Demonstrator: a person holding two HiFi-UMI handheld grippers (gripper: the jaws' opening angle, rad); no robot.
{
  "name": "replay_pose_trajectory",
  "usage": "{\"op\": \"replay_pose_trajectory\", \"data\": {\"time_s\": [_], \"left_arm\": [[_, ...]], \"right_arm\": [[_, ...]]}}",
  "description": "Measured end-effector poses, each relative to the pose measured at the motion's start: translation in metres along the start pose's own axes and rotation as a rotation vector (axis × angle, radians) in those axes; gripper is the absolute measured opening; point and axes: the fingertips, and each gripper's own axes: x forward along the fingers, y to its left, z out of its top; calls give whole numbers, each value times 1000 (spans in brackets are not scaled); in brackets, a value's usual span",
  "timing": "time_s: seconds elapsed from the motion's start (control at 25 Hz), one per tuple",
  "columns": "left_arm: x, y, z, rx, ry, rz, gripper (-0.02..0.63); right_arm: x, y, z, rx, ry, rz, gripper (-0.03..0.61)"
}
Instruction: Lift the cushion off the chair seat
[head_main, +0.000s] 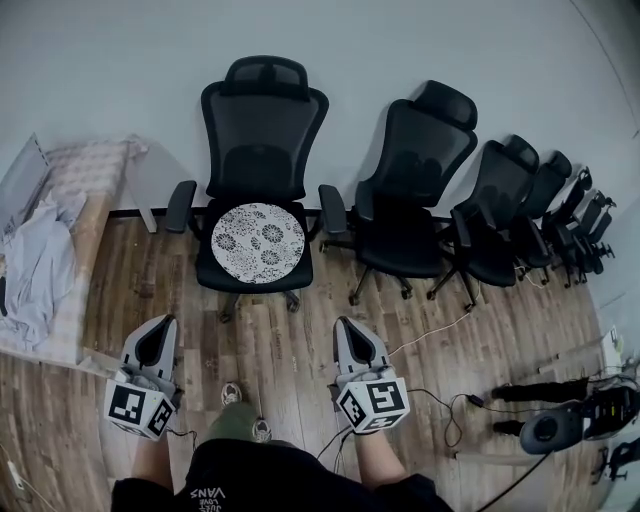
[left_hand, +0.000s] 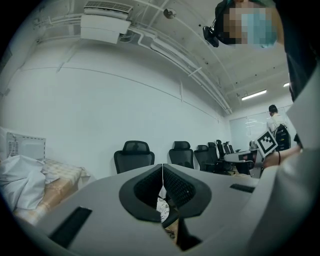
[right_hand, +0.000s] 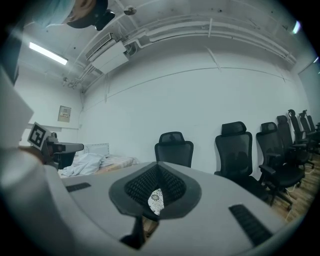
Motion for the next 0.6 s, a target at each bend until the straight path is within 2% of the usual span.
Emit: {"op": "replay_pose_trajectory", "data": {"time_s": [0.6], "left_arm": [[78, 82, 23, 1, -21, -61, 14]], "right_arm": [[105, 7, 31, -8, -28, -55, 17]]}}
